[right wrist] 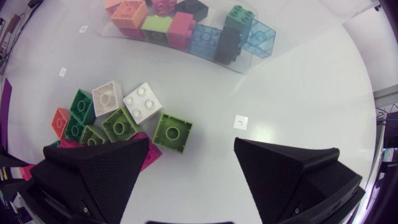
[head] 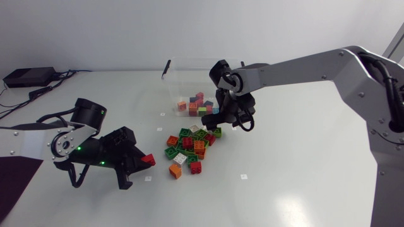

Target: Place the duplo bricks in the container

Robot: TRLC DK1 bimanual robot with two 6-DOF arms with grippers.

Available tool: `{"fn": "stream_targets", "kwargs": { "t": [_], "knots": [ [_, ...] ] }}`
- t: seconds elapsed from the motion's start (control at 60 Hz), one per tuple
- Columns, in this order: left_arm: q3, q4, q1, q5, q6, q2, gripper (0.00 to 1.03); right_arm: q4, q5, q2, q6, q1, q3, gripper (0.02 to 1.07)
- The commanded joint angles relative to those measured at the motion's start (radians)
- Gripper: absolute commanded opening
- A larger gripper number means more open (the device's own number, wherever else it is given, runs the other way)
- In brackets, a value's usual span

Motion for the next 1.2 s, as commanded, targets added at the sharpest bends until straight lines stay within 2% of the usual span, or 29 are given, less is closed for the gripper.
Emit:
{"fn": "stream_targets", "kwargs": {
  "t": [0.0,0.317,0.483,0.7,0.75,0.9,0.967,1.183],
  "knots": [
    [-0.030,-0.030,0.023,0.021,0.039,-0.055,0.26,-0.029,0.013,0.049,0.039,-0.006,0.046,0.99],
    [0.022,-0.162,0.087,0.058,0.053,-0.204,0.26,-0.073,0.013,0.107,0.056,0.013,0.115,0.99],
    [0.067,-0.201,0.093,0.064,0.044,-0.237,0.27,-0.091,0.014,0.136,0.067,0.022,0.143,0.95],
    [0.188,-0.182,0.075,0.087,-0.096,-0.227,0.27,-0.101,0.024,0.166,0.076,0.024,0.166,0.79],
    [0.226,-0.155,0.053,0.087,-0.142,-0.221,0.28,-0.101,0.027,0.170,0.076,0.024,0.166,0.77],
    [0.314,-0.087,0.044,0.085,-0.245,-0.168,0.28,-0.088,0.036,0.176,0.077,0.024,0.157,0.62],
    [0.357,-0.086,0.044,0.085,-0.259,-0.133,0.28,-0.084,0.037,0.181,0.077,0.027,0.157,0.60],
    [0.432,-0.056,0.043,0.085,-0.291,-0.060,0.28,-0.061,0.044,0.181,0.068,0.028,0.143,0.38]
  ]
}}
